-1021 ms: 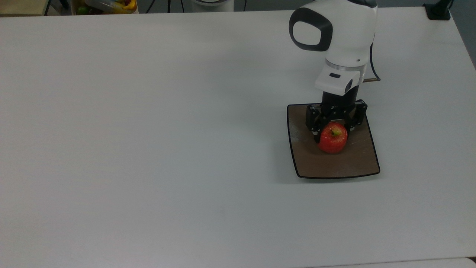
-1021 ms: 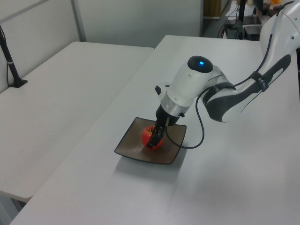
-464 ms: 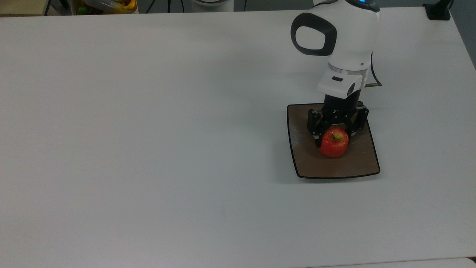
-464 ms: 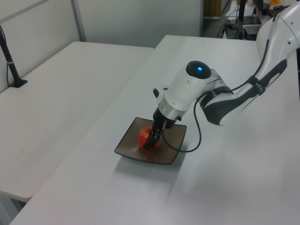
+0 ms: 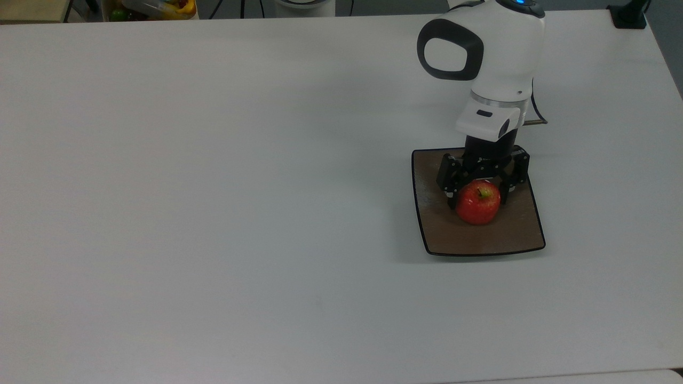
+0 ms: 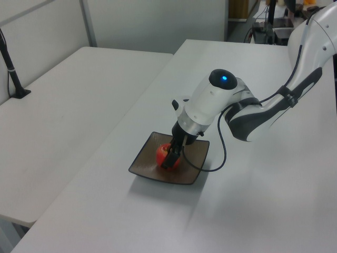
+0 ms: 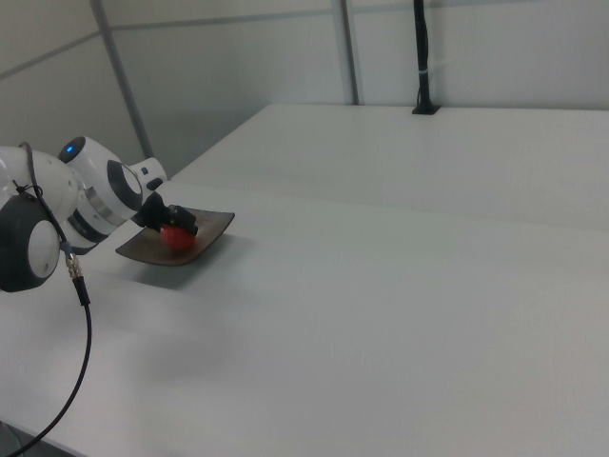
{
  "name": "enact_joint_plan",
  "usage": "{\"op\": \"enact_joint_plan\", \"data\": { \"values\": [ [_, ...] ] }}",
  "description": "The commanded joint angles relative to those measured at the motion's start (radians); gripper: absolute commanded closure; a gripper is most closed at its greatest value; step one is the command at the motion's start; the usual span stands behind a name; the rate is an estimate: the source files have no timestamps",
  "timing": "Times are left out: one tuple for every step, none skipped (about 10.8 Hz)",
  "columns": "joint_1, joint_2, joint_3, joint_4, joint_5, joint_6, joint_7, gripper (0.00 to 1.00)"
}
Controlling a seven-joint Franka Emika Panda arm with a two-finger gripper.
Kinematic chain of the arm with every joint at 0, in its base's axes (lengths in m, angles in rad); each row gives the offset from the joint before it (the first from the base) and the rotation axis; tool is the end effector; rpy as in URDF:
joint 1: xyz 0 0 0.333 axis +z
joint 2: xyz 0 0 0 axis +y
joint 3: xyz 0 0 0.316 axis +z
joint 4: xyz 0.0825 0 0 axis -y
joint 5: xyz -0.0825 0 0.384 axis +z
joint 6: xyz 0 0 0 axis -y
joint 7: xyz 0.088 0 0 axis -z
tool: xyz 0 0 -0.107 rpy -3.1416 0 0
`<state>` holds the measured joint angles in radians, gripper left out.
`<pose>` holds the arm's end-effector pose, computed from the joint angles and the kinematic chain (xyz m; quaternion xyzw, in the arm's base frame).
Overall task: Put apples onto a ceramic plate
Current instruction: 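Lower the red apple onto the center of the plate, then open the gripper to release the apple and raise it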
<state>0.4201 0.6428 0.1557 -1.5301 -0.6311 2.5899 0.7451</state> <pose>0.6271 0.3939 0.3272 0.9552 0.1200 0.2704 0.0106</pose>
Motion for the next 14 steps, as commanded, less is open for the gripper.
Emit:
{"op": "enact_joint_plan", "data": {
  "values": [
    [-0.003, -0.028, -0.008, 0.001, -0.021, 0.01, 0.03, 0.0],
    [-0.009, -0.052, -0.008, -0.001, -0.01, 0.004, 0.028, 0.0],
    [-0.01, -0.078, -0.008, -0.001, -0.006, -0.011, 0.03, 0.0],
    [-0.015, -0.104, -0.008, -0.001, 0.001, -0.04, 0.03, 0.0],
    [-0.018, -0.133, -0.008, -0.001, 0.025, -0.06, 0.03, 0.0],
    [-0.018, -0.161, -0.008, -0.002, 0.062, -0.071, 0.03, 0.0],
    [-0.032, -0.192, -0.008, -0.002, 0.106, -0.074, 0.03, 0.0],
    [-0.047, -0.225, -0.008, -0.004, 0.163, -0.1, 0.03, 0.0],
    [-0.05, -0.257, -0.008, -0.002, 0.218, -0.134, 0.03, 0.0],
    [-0.066, -0.297, -0.008, -0.002, 0.272, -0.173, 0.03, 0.0],
    [-0.073, -0.334, -0.012, -0.004, 0.328, -0.225, 0.028, 0.0],
    [-0.09, -0.369, -0.018, -0.008, 0.391, -0.275, 0.025, 0.0],
    [-0.101, -0.403, -0.024, -0.008, 0.445, -0.336, 0.025, 0.0],
    [-0.103, -0.425, -0.03, -0.007, 0.483, -0.425, 0.025, 0.0]
  ]
}}
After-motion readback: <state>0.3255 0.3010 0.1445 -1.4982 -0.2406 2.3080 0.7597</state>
